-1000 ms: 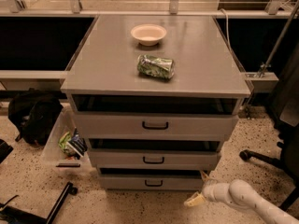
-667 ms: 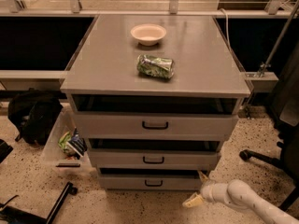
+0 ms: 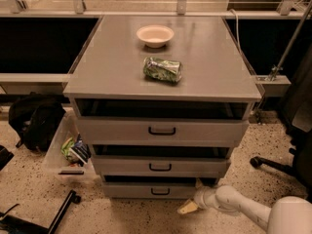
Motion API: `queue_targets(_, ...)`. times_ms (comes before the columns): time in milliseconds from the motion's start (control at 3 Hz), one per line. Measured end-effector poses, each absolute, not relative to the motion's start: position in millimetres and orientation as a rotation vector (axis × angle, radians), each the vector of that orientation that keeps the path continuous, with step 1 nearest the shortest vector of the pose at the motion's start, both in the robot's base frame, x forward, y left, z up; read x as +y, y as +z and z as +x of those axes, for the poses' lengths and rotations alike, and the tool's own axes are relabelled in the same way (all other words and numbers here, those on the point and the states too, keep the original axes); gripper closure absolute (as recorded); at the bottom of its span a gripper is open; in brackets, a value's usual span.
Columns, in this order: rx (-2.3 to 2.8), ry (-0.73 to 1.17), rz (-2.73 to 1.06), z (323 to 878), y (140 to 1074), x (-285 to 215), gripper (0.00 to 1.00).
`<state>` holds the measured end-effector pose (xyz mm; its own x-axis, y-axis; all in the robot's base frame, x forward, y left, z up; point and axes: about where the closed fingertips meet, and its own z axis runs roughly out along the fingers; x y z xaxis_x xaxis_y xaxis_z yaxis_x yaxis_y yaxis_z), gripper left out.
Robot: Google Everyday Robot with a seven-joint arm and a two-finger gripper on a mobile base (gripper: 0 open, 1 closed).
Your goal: Open bottom drawer
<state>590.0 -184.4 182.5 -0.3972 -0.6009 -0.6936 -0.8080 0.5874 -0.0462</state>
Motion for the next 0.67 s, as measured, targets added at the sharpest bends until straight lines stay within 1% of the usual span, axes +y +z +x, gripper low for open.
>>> queue_targets(333, 2.136, 0.392, -1.113, 589.9, 182.4, -184.3, 0.00)
queue_targets(667, 2.136, 0.392, -1.113, 589.9, 182.4, -184.3, 0.18)
